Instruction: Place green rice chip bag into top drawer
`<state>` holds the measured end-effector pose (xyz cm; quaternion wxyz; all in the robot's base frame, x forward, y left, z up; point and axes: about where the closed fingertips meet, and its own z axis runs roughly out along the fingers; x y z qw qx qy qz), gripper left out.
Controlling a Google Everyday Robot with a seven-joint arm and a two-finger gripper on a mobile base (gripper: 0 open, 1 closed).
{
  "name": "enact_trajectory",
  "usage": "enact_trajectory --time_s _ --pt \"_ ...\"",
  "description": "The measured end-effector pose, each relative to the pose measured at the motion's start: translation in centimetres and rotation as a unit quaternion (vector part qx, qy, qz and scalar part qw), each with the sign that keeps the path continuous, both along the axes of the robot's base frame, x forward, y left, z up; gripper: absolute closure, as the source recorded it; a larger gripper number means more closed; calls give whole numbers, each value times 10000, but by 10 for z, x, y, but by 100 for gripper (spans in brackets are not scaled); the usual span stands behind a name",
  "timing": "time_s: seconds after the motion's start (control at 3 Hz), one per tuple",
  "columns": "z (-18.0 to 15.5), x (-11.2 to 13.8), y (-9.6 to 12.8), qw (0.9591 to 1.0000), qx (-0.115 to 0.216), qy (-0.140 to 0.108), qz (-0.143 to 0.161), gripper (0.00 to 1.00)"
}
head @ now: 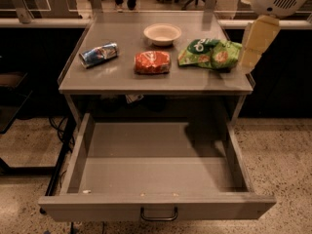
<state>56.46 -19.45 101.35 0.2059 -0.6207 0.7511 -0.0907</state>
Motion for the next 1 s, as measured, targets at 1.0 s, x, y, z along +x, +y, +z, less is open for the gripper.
enact_trajectory --time_s 1.0 --pt "-46 87 5 9947 841 526 258 0"
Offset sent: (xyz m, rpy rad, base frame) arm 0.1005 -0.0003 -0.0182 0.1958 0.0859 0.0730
